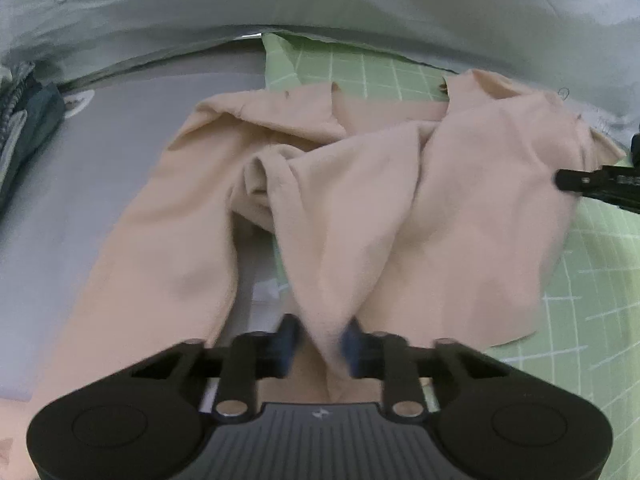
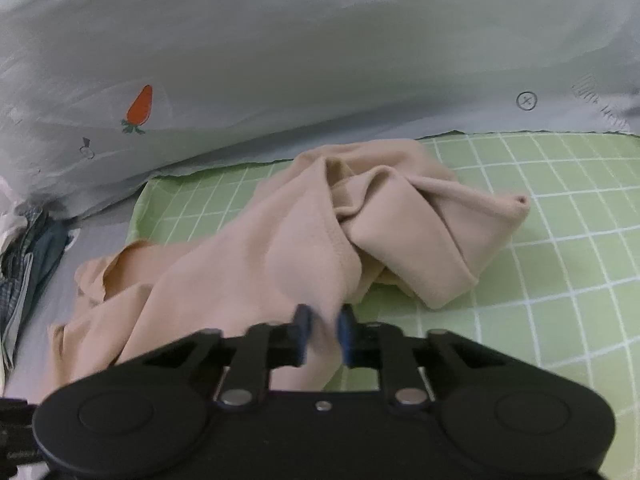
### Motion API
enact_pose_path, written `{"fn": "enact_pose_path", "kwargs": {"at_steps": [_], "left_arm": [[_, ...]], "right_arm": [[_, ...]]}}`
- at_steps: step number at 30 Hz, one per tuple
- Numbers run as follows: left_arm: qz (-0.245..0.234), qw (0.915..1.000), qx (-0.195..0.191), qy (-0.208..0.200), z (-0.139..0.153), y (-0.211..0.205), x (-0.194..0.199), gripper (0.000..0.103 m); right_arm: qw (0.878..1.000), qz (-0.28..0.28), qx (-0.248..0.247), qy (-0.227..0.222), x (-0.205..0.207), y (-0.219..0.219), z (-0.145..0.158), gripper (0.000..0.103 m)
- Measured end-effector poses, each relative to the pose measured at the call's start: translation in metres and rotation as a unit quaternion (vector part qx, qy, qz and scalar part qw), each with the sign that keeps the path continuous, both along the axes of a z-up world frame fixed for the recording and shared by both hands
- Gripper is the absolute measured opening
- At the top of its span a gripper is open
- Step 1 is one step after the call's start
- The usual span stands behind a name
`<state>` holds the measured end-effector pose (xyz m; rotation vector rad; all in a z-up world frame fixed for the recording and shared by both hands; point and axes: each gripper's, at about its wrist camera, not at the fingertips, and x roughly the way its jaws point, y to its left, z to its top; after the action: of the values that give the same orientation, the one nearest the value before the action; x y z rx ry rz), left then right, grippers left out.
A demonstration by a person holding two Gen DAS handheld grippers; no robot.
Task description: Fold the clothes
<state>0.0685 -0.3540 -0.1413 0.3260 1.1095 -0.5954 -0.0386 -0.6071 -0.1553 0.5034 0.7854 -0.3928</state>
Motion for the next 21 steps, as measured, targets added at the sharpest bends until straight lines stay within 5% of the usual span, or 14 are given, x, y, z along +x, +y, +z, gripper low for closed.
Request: {"fn": "enact_pose_path", "kwargs": {"at_steps": [8, 14, 21], "left_arm": [[0.032, 0.9988, -0.009, -0.035, 0.043, 0.026, -0.019, 0.006], [0.06, 0.9961, -0.062, -0.017, 0.072, 0.067, -0.058, 0.006], [0.073, 0.9963, -0.046, -0.007, 0.064, 0.092, -0.115, 0.006]], "right_arm": [[0.999, 0.002, -0.041, 0.0, -0.058, 0.033, 0.041, 0.011], [0.999, -0.023, -0.042, -0.012, -0.121, 0.047, 0.062, 0.011], [0.999, -0.043, -0.021, -0.001, -0.186, 0.066, 0.062, 0.004]]}}
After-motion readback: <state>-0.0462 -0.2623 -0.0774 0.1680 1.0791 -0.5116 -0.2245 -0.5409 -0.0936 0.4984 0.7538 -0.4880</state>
